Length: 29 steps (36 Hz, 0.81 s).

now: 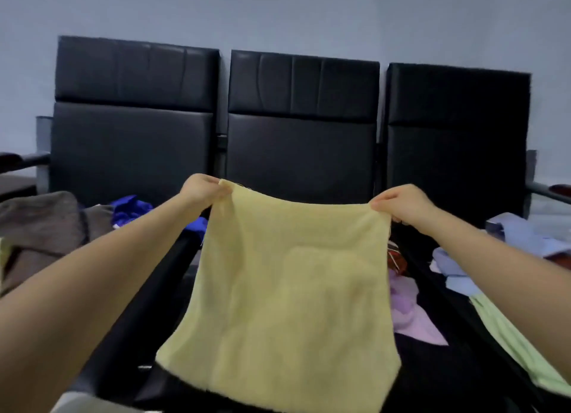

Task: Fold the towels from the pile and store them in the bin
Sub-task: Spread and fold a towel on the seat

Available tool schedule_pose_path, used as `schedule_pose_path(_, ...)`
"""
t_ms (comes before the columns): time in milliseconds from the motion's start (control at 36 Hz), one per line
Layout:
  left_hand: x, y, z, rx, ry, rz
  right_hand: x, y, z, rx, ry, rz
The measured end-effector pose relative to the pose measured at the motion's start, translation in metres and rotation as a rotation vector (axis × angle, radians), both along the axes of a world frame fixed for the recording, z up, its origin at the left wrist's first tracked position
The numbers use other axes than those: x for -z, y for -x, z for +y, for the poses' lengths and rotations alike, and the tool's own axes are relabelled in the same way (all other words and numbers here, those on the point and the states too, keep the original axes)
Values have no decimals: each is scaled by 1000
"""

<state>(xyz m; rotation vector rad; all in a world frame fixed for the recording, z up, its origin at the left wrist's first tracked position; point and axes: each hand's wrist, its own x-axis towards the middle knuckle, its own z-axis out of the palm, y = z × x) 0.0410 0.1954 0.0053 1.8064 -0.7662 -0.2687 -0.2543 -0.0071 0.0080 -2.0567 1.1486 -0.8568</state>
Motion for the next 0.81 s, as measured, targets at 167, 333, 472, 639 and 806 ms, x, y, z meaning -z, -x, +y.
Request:
schedule_pose_path(167, 62, -12, -26, -22, 20, 13, 47, -33, -31, 139, -265, -200)
schedule_pose_path(333, 88, -33, -60, -126, 122, 2, 66, -70, -39, 214, -102, -267)
schedule_pose_path(472, 100, -49, -83, -202, 106, -5, 83, -94, -54, 275, -83, -282)
schedule_pose_path(639, 127, -56, -85, -157, -278, -76, 98, -91, -53, 239, -77, -116)
schedule_pose_path(806, 126, -18, -70, -27, -203, -225, 99, -50, -8, 171, -71, -185)
